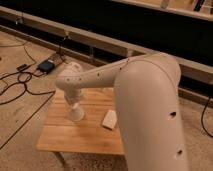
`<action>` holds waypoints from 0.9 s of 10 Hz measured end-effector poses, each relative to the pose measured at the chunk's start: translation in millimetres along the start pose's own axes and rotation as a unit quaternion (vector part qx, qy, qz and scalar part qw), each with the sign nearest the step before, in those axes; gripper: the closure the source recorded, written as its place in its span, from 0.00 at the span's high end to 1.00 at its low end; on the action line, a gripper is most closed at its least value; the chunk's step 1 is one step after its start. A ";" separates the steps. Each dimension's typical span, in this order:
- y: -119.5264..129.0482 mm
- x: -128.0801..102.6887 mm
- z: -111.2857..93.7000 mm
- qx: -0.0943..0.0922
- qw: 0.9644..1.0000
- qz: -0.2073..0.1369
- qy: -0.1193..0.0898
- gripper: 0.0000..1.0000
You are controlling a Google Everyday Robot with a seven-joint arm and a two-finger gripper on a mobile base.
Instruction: Place the ceramic cup over the eraser
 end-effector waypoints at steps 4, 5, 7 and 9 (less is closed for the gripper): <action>-2.0 -3.2 -9.3 0.003 1.000 0.002 -0.007 0.70; -4.6 -6.3 -17.5 0.005 1.000 0.004 -0.013 0.70; -8.6 -9.9 -32.4 0.008 1.000 0.007 -0.022 0.70; -9.9 -9.7 -48.0 0.004 1.000 0.011 -0.026 0.70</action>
